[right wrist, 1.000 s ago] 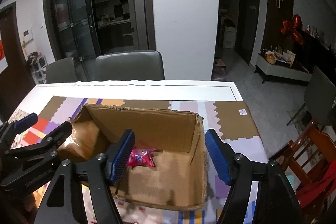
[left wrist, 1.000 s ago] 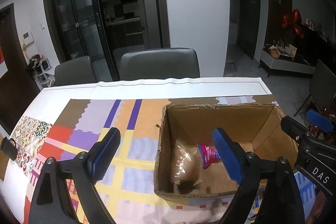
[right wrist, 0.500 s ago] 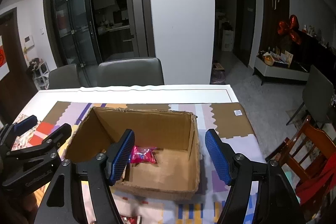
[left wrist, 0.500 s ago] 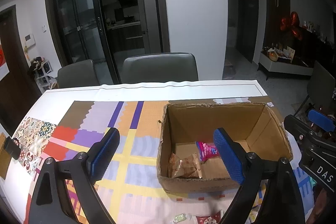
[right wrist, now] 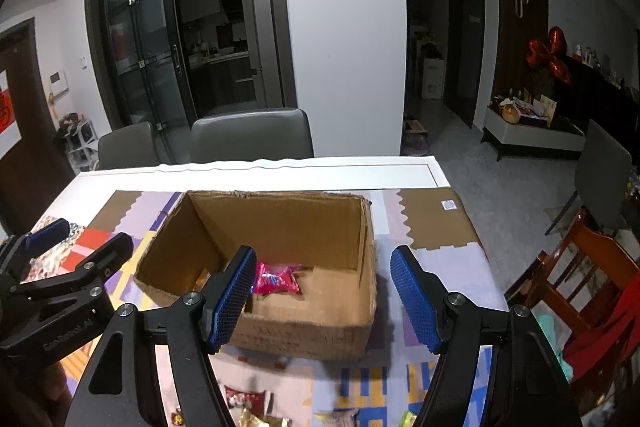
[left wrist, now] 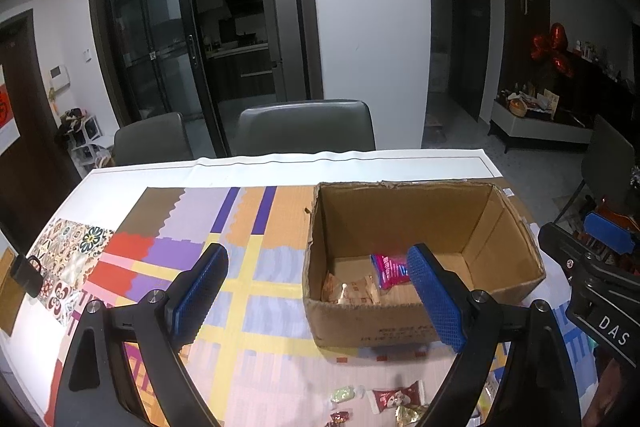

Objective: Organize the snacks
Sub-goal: 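Move both tools back from the box toward the remaining snacks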

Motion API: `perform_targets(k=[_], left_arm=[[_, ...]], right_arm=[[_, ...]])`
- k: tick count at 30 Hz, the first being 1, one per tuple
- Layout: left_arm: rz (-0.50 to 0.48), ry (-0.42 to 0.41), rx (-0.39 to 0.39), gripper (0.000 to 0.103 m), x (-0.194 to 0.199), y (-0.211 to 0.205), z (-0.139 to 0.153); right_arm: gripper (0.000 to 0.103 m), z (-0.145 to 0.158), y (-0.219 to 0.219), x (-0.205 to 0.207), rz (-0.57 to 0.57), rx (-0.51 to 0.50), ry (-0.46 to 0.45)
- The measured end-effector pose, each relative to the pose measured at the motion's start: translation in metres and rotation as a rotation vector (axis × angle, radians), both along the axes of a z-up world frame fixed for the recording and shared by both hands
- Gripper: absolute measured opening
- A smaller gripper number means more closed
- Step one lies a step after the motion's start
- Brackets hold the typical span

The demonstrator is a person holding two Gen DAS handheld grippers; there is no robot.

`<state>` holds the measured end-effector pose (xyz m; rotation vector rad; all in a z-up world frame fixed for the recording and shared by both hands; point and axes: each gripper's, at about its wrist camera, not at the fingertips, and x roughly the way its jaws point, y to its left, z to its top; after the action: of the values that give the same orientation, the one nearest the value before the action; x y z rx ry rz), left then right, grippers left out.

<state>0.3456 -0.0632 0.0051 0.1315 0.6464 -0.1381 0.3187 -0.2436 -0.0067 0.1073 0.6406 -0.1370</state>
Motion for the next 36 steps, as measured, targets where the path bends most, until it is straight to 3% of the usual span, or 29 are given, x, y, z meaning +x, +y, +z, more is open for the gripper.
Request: perform_targets(k=[15,36], left_arm=[[-0.004,-0.007,0.003,0.092,-0.031,0.006,-0.01],[-0.005,0.033,0.023,0.092,-0.059,0.013,-0.051]], right_arm=[[0.07,-0.009,-0.001,-0.032,-0.011,-0.024,0.005],[0.07,-0.046,0.0,-0.061,-0.019,-0.044,0.056]])
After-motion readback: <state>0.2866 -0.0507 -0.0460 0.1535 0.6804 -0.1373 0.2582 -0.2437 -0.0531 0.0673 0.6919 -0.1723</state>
